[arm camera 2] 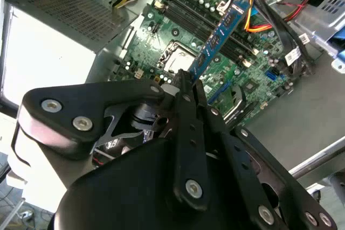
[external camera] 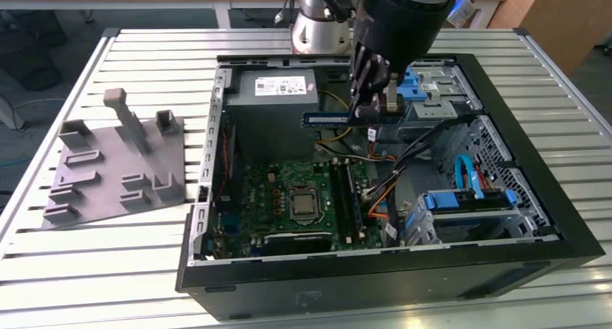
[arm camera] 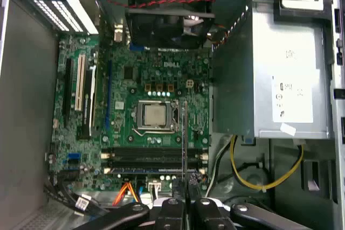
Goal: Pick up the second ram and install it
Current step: 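Pick up the second ram and move it above second insertion slot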
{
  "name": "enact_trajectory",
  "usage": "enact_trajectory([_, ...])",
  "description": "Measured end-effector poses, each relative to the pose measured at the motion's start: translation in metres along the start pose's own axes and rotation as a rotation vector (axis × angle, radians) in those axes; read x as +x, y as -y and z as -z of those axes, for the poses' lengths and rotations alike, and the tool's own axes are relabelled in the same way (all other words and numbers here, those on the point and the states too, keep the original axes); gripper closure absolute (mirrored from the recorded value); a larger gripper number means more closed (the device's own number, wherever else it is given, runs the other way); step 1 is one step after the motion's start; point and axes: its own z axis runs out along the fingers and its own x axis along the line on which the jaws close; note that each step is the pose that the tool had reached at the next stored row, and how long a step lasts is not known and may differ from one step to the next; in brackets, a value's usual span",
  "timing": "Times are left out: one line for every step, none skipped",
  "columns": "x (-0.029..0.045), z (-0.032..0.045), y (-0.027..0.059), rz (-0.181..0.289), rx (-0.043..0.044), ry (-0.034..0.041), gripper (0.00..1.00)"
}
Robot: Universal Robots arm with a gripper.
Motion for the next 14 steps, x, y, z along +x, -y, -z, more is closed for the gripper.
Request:
enact_trajectory([0.0,0.0,-0.0006,0.0,0.0001,0.0,0.86])
enact_trajectory([0.0,0.0,-0.0006,0.0,0.0001,-0.0001,0.86])
enact_trajectory([0.0,-0.0001,-0.0007,0.0,0.0001,-0.0001,0.86])
enact_trajectory([0.0,-0.0001,-0.0008,0.0,0.0,0.0,0.86])
enact_trajectory([0.0,-0.0002,-0.0008,0.0,0.0001,0.0001,0.86])
enact_trajectory([0.0,-0.0002,-0.0008,0.0,0.0001,0.0,0.86])
enact_trajectory([0.0,-0.0002,-0.0008,0.0,0.0001,0.0001,0.86])
enact_trajectory([0.0,-0.0002,-0.0008,0.0,0.0001,0.0,0.86])
enact_trajectory([0.0,-0.0002,-0.0008,0.0,0.0001,0.0001,0.86])
enact_trajectory([0.0,-0.0002,-0.0008,0.0,0.0001,0.0001,0.86])
enact_trajectory([0.0,-0.0003,-0.0008,0.0,0.0001,0.0001,0.86])
enact_trajectory([0.0,-0.0003,-0.0008,0.0,0.0001,0.0001,0.86])
enact_trajectory([0.0,-0.0004,-0.0008,0.0,0.0001,0.0001,0.86])
enact_trajectory([0.0,-0.0004,-0.0008,0.0,0.0001,0.0001,0.86])
